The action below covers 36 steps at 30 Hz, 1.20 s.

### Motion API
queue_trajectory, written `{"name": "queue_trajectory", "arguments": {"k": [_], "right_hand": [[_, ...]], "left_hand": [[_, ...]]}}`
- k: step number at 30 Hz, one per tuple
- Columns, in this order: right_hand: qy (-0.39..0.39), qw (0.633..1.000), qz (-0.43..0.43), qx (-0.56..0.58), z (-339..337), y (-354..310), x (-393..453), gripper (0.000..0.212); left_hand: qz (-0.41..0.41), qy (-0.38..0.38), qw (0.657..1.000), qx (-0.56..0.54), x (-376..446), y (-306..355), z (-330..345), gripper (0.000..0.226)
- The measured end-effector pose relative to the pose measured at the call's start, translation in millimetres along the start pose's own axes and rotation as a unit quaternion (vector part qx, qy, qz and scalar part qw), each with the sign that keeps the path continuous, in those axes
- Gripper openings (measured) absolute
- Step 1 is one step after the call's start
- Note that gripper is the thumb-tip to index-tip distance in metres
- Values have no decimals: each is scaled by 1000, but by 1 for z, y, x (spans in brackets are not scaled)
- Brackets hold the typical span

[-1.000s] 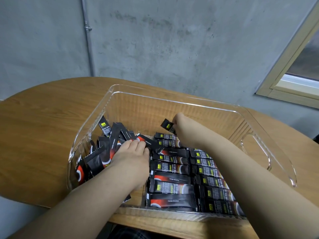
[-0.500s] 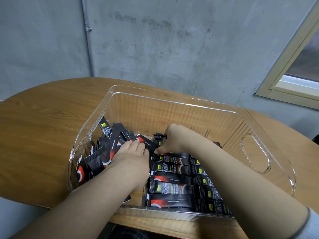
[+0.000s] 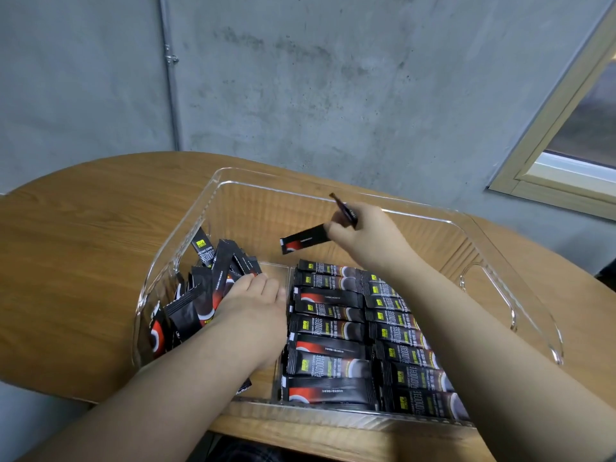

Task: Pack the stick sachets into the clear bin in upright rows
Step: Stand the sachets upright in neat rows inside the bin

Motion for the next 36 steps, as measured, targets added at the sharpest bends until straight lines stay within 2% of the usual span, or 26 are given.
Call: {"name": "queue_trajectory", "arguments": {"k": [3, 6, 12, 16, 21, 24, 30, 33, 36], "right_hand": [[95, 994, -21, 40, -12, 7, -3, 21], [126, 990, -13, 69, -17, 14, -8, 21], [41, 991, -15, 125, -6, 11, -19, 21], [9, 998, -47, 33, -10, 3, -21, 18], [-120, 987, -19, -108, 7, -4, -19, 27], [-165, 974, 1, -154, 25, -3, -16, 36], [-204, 964, -17, -166, 41, 2, -9, 27], [-189, 972, -19, -140, 30, 4, -8, 18], [-164, 972, -21, -165, 15, 10, -10, 17]], "left_hand": [[2, 2, 1000, -1, 0, 0, 0, 74], [3, -1, 1000, -1, 0, 0, 0, 72], [1, -14, 1000, 3, 1, 0, 1, 74], [0, -13, 1000, 8, 3, -1, 2, 76], [-3, -7, 1000, 11, 5, -1, 2, 76], [-2, -10, 1000, 11, 4, -1, 0, 76], [-1, -6, 1000, 12, 3, -1, 1, 73], [-4, -12, 1000, 14, 3, -1, 0, 78], [-6, -14, 1000, 7, 2, 0, 0, 79]]}}
Point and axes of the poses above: each hand's wrist, its own x-axis towards the middle knuckle, its own z-axis out of the palm, y = z × x, the point moved 2 cm from there along x, towards the middle knuckle, and after that the axes turned 1 degree about x, right-handed, at the moved point
